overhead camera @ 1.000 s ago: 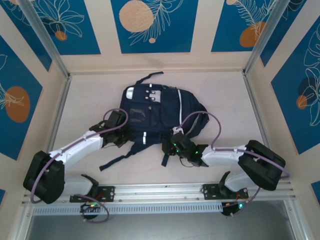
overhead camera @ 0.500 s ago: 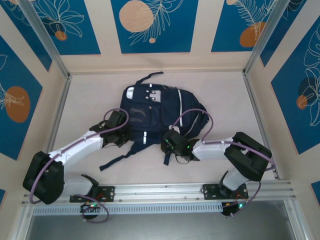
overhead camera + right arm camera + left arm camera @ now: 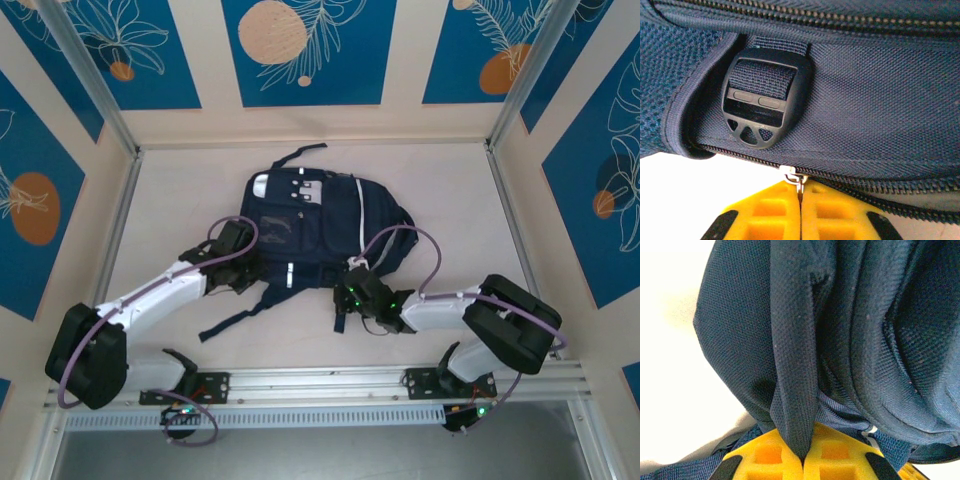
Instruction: Pack the student bag
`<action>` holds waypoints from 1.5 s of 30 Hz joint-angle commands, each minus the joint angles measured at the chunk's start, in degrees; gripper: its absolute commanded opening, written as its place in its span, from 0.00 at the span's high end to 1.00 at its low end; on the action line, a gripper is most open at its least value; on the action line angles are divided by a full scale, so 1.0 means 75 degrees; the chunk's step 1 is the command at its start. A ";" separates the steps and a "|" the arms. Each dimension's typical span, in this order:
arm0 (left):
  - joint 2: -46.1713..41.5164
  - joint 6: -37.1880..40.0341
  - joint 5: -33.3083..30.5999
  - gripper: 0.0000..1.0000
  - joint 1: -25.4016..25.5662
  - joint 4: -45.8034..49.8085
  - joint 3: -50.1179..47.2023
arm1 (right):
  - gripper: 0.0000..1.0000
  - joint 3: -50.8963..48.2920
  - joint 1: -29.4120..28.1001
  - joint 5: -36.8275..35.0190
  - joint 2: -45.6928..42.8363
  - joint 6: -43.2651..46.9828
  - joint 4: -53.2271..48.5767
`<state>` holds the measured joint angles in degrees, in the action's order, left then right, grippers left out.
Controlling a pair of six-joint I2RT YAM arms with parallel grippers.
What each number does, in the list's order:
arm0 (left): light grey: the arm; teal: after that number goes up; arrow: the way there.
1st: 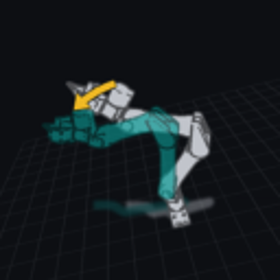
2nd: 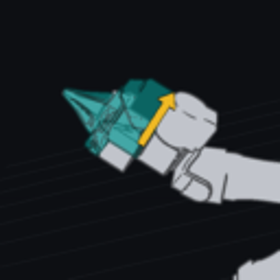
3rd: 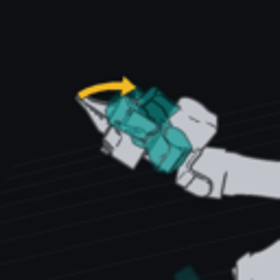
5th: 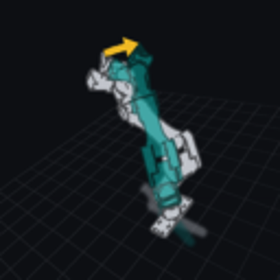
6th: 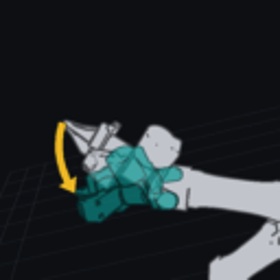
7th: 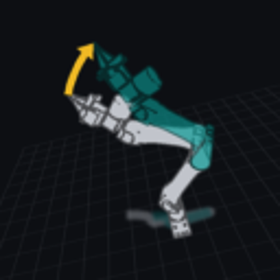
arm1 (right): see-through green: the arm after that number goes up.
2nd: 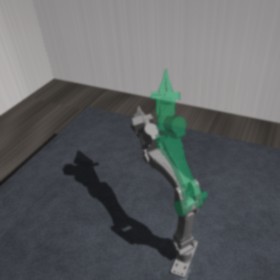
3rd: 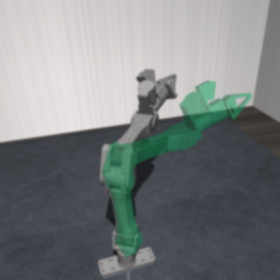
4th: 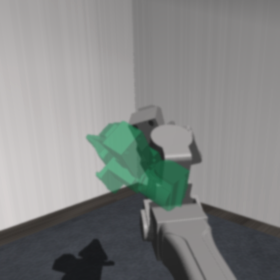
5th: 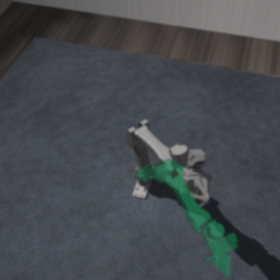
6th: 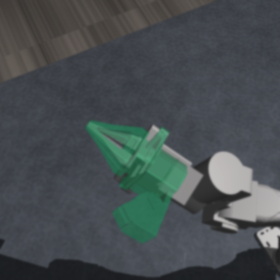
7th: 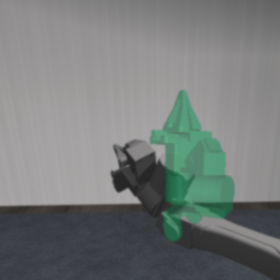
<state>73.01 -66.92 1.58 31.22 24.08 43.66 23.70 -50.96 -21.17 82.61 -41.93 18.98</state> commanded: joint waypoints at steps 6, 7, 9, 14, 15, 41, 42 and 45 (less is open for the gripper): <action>-0.0186 0.0120 -0.0239 1.00 0.0040 0.0101 0.0325 | 1.00 -0.0124 0.0093 0.0344 0.0145 0.1068 0.0554; -0.0193 0.0147 -0.0284 1.00 0.0038 0.0147 0.0337 | 1.00 -0.0123 0.0103 0.0268 0.0100 0.1098 0.0514; -0.0237 0.0256 -0.0481 1.00 0.0011 0.0311 0.0398 | 1.00 -0.0154 0.0138 0.0117 -0.0087 0.1101 0.0343; -0.0255 0.0422 -0.0592 1.00 -0.0268 0.0490 0.0429 | 1.00 -0.0369 0.0412 -0.0025 -0.0675 0.1114 -0.0200; -0.0233 0.0464 -0.0592 1.00 -0.0332 0.0503 0.0433 | 1.00 -0.0456 0.0512 -0.0035 -0.0833 0.1103 -0.0281; 0.1869 0.1470 -0.1650 0.75 -0.1013 0.1269 0.3090 | 1.00 0.0054 0.0509 0.2076 -0.0718 0.1458 -0.0516; 0.2077 0.1551 -0.1454 0.66 -0.1012 0.1266 0.3263 | 1.00 0.0167 0.0405 0.2197 -0.0498 0.1300 -0.0273; 0.2217 0.1353 -0.1052 0.54 -0.0967 0.1474 0.3382 | 1.00 0.0585 0.0231 0.2398 0.0116 0.0795 0.0205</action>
<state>89.43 -58.00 -8.32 23.33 37.78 66.63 25.65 -47.37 -10.00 80.47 -34.35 16.12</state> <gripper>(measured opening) 0.447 0.051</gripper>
